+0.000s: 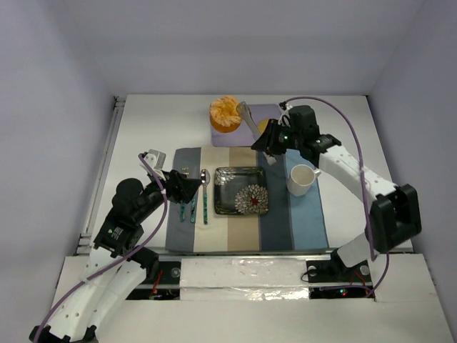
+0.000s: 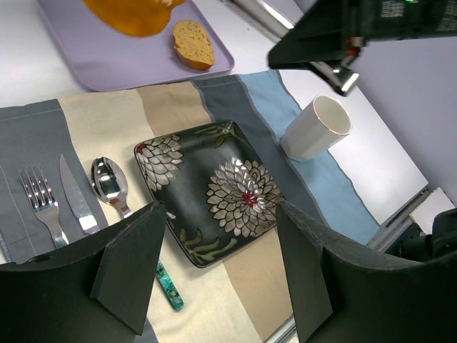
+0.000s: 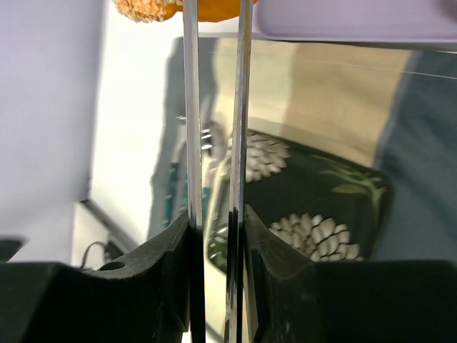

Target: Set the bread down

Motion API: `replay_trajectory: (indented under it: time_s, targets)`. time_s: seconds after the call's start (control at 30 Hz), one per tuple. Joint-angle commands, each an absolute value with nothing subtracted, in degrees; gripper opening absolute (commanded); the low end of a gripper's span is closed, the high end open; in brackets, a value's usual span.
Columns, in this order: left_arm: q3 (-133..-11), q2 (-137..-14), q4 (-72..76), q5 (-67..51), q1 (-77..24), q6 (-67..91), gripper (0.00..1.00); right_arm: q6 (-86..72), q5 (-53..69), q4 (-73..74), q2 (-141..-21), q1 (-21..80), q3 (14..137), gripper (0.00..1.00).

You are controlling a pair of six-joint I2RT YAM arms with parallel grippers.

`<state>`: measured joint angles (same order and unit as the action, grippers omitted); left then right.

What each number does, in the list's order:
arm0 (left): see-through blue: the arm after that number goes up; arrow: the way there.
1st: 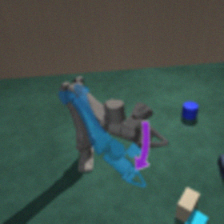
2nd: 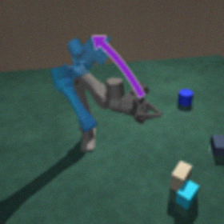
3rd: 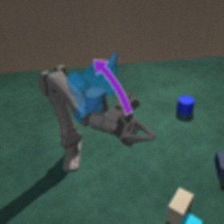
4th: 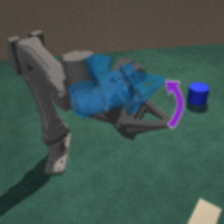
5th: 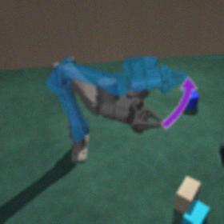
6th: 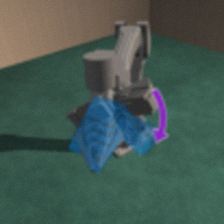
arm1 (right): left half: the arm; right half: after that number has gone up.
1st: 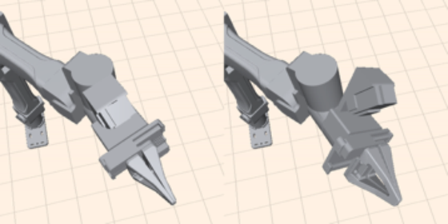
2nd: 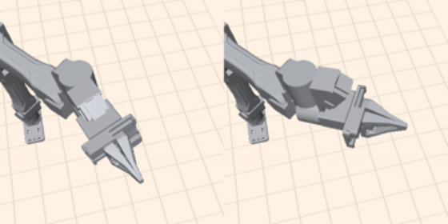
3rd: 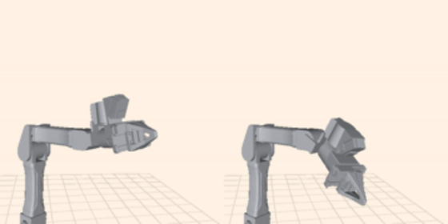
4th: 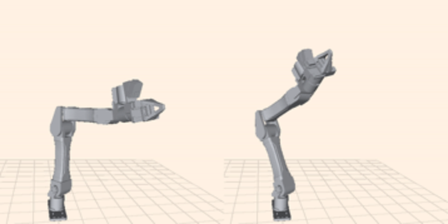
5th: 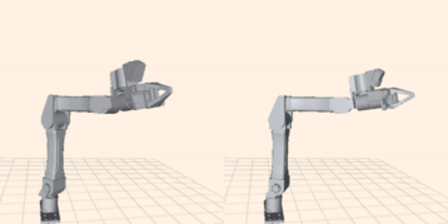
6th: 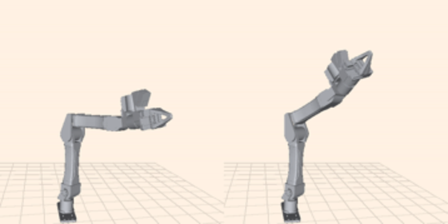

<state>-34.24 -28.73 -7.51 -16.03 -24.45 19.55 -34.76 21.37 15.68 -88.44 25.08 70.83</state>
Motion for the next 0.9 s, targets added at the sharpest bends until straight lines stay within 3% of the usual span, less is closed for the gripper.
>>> replay_trajectory:
  time_s: [0.0,0.37,0.87]
  targets:
    - [-34.28,-28.3,-4.83,-16.08,-24.87,19.07,0.6,-37.26,26.19,9.15,-81.33,25.05,65.94,0.17]
    - [-34.45,-27.95,-5.1,-14.33,-24.87,19.25,0.59,-40.43,26.11,12.13,-61.63,34.62,45.54,0.17]
    - [-34.37,-28.48,-5.01,-14.15,-24.87,19.51,0.59,-42.8,21.28,8.44,-60.73,38.41,36.65,0.18]
